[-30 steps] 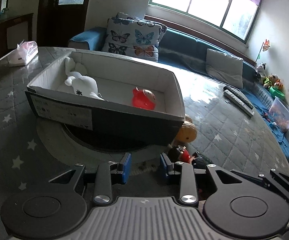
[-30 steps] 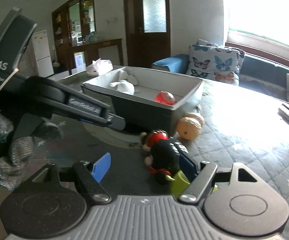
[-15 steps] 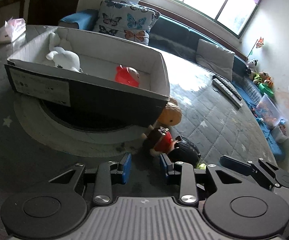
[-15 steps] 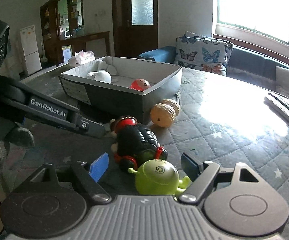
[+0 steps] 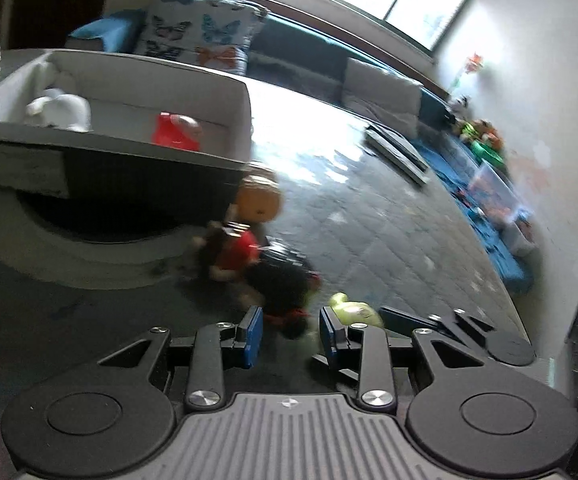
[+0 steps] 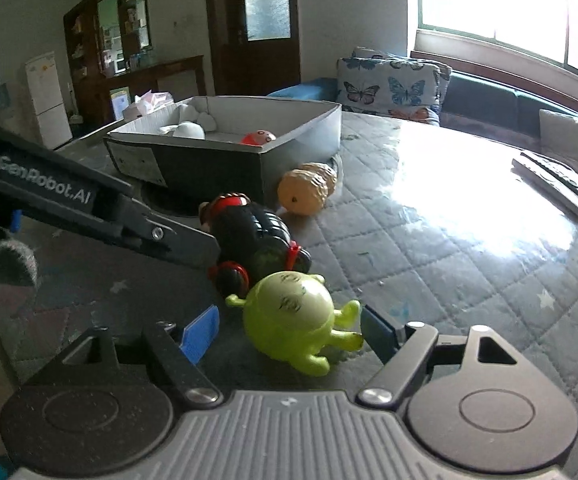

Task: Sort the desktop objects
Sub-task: 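Lower the left tool onto the green alien toy and grasp it, then carry the green alien toy with the left tool over the box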

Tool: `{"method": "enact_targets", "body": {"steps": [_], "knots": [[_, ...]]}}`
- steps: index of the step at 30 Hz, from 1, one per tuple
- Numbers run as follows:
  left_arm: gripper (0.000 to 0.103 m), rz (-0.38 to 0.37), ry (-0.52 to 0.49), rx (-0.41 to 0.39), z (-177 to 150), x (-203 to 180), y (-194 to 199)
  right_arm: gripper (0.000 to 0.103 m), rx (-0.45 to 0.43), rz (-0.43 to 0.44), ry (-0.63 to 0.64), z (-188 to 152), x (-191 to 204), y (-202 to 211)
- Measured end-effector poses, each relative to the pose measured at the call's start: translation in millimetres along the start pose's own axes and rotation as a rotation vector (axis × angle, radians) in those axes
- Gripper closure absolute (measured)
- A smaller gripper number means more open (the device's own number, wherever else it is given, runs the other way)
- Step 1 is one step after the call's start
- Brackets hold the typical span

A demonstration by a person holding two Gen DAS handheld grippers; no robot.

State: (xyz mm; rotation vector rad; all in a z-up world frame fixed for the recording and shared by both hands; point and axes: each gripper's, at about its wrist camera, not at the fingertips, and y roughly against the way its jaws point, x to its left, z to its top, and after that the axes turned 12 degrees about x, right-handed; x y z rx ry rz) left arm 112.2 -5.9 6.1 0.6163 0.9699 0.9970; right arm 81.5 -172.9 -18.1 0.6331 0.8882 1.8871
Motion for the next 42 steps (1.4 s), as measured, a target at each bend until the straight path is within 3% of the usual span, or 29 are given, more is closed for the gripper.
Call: {"method": "enact_targets", "body": {"steps": [3,12,19,32,42], "knots": [[0.069,-0.013,-0.048,0.016,2,-13,-5,0.023,-0.003,-0.001,-0.016,-2,-3,0],[0.066,-0.033,-0.077,0.058,7,-20,-18,0.037,-0.003,0.032,-0.033,-10,-13,1],[0.061,-0.022,-0.138,0.084,7,-28,-27,0.038,-0.009,0.053,-0.045,-11,-18,1],[0.052,-0.028,-0.098,0.104,9,-27,-43,0.038,-0.02,0.064,-0.071,-13,-21,-1],[0.052,-0.058,-0.096,0.054,10,-30,-21,0.038,-0.056,0.034,-0.036,-6,-13,18]]}}
